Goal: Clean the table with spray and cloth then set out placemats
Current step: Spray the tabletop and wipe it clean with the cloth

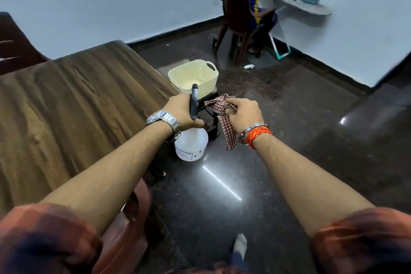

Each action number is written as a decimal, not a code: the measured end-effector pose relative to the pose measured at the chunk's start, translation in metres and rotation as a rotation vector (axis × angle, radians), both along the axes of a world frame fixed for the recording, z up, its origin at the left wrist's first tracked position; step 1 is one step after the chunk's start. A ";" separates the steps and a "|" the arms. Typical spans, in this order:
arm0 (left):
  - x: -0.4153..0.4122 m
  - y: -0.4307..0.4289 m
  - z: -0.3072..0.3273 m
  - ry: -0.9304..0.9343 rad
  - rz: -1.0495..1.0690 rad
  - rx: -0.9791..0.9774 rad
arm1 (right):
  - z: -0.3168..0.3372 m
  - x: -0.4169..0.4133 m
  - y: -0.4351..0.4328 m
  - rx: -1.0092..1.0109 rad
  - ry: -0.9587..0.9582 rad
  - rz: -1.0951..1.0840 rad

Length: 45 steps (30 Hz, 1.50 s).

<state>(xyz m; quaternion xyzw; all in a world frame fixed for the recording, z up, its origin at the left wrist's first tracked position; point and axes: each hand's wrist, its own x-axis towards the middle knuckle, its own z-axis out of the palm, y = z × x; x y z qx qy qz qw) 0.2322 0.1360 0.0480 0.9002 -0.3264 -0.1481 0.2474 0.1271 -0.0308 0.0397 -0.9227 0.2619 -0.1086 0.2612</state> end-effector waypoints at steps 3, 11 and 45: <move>0.017 -0.046 -0.003 0.011 0.073 0.008 | 0.000 0.036 -0.062 0.014 -0.013 0.068; 0.100 -0.129 -0.016 0.064 0.336 -0.019 | -0.016 0.164 -0.150 -0.007 0.010 0.256; 0.431 -0.264 -0.240 0.514 1.097 -0.229 | -0.243 0.582 -0.277 0.035 0.562 0.794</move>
